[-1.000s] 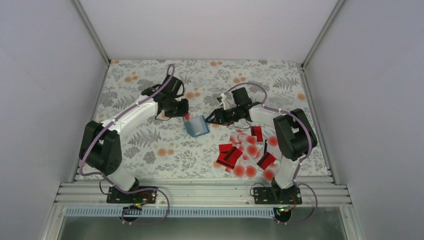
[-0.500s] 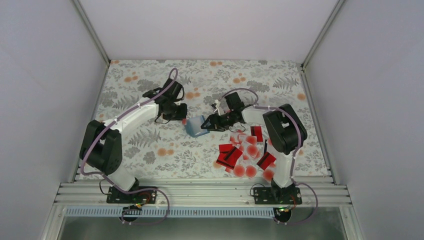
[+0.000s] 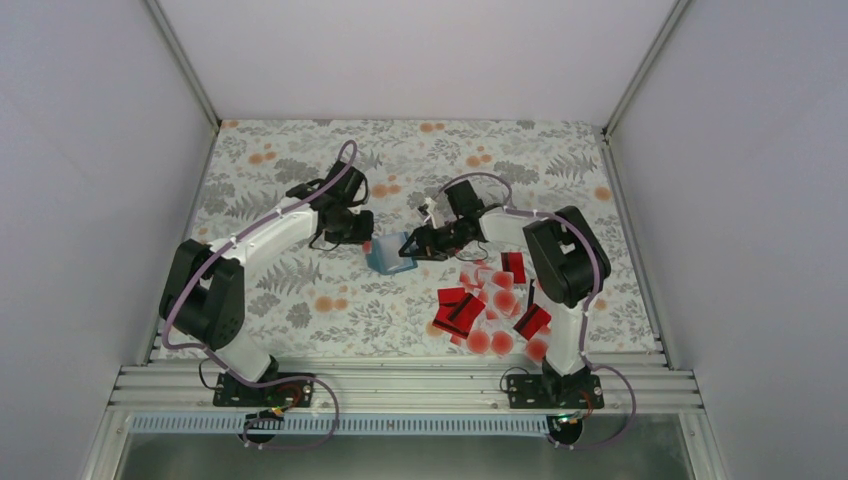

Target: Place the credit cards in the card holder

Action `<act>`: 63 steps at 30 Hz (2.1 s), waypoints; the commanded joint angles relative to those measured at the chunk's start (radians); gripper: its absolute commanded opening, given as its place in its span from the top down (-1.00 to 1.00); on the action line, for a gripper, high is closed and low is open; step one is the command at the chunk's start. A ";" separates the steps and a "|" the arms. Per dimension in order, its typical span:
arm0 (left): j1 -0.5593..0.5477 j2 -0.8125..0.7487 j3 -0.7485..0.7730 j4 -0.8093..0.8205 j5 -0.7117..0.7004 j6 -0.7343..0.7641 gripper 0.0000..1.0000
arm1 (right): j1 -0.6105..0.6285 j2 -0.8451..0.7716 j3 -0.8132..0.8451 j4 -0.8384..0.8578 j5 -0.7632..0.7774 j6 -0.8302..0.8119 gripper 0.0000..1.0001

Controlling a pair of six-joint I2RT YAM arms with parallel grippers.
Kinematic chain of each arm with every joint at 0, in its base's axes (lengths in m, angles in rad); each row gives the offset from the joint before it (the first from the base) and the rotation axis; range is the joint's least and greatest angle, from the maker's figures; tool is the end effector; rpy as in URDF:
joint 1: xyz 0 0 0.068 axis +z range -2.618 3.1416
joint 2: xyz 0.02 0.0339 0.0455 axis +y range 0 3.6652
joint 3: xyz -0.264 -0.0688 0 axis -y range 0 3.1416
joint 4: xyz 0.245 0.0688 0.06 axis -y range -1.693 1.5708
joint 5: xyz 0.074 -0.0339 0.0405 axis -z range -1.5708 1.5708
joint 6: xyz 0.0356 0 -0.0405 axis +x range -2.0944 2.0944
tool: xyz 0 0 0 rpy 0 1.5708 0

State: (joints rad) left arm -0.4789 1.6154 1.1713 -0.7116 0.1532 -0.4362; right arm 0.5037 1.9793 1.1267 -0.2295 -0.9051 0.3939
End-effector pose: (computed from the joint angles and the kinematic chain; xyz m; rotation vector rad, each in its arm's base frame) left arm 0.2840 -0.1536 0.2262 0.1051 2.7995 -0.4534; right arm 0.3161 0.2062 0.1260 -0.4786 2.6986 1.4862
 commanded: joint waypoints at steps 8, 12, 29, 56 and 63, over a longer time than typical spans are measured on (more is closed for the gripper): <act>0.001 0.012 -0.010 0.021 0.014 0.019 0.95 | 0.010 -0.024 0.049 -0.093 -0.014 0.004 -0.10; 0.001 0.012 -0.012 0.023 0.018 0.023 0.95 | 0.009 0.000 0.059 -0.074 -0.061 0.037 -0.09; 0.002 0.012 -0.019 0.026 0.031 0.038 0.95 | 0.021 0.062 0.050 -0.050 -0.071 0.077 -0.08; 0.020 -0.048 0.038 -0.013 0.005 -0.014 0.95 | 0.076 0.126 0.226 -0.105 -0.179 -0.003 -0.03; 0.060 -0.108 0.027 -0.033 -0.033 -0.030 0.95 | 0.106 0.169 0.295 -0.115 -0.197 -0.016 -0.02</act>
State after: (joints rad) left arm -0.4397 1.5597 1.1824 -0.7235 0.1535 -0.4458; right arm 0.5846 2.1204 1.3705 -0.3309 -1.0679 0.3985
